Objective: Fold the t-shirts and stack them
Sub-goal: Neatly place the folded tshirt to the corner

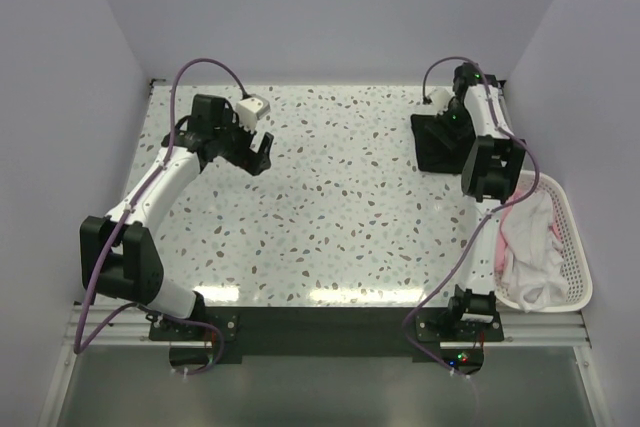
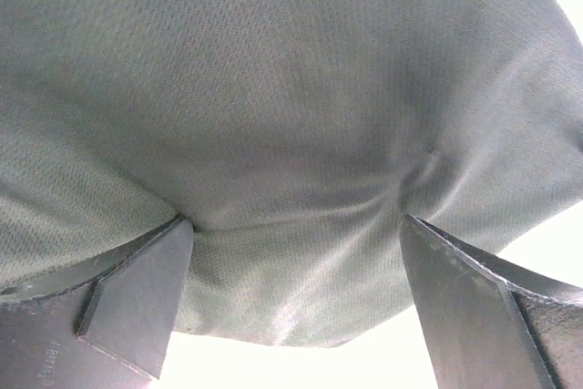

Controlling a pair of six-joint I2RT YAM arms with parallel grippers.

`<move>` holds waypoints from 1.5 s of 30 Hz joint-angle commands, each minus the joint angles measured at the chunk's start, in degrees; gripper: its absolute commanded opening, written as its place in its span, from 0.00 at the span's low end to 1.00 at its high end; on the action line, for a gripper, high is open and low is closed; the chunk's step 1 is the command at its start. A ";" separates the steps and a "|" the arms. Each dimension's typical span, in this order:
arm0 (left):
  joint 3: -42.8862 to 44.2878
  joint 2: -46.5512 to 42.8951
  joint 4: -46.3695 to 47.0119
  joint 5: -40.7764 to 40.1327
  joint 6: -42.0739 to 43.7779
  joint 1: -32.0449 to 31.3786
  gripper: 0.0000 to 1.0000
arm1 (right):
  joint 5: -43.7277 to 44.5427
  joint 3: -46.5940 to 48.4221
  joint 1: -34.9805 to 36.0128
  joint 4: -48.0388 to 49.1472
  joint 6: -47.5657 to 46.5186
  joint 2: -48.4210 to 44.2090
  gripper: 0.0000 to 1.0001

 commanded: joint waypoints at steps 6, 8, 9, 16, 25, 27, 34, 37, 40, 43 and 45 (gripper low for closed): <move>-0.30 -3.55 -1.20 -0.23 1.99 0.15 1.00 | -6.53 -6.04 4.94 9.71 11.55 -17.32 0.99; -0.65 -4.17 -1.29 -0.23 2.08 0.06 1.00 | -6.53 -9.55 9.85 11.91 15.14 -19.18 0.98; -0.65 -4.43 -1.46 -0.23 2.08 0.06 1.00 | -6.53 -10.44 11.18 12.53 16.39 -19.89 0.98; -0.92 -6.54 -2.60 -1.81 2.52 0.15 1.00 | -4.34 -9.40 15.94 13.06 27.19 -13.49 0.57; -3.47 -8.30 -2.08 -2.52 2.17 0.15 1.00 | -1.35 -14.58 15.85 16.49 29.67 -9.18 0.24; -3.64 -8.13 -1.91 -2.69 2.17 0.15 1.00 | -1.26 -15.28 15.76 17.36 29.93 -8.21 0.23; -3.20 -7.86 -1.99 -3.04 2.69 0.15 1.00 | 2.52 -17.13 14.80 19.39 28.71 -6.71 0.23; -3.03 -7.78 -2.26 -3.40 2.96 0.15 1.00 | 3.75 -17.13 13.66 18.95 28.18 -6.18 0.23; -3.11 -7.78 -2.00 -3.75 3.31 0.15 1.00 | 4.45 -17.22 12.07 19.21 27.48 -5.92 0.24; -3.29 -7.69 -1.47 -3.40 2.96 0.15 1.00 | 4.89 -17.22 10.76 19.21 26.08 -5.57 0.24; -3.20 -7.60 -1.55 -3.22 2.87 0.15 1.00 | 5.16 -17.39 10.22 19.56 25.63 -5.66 0.24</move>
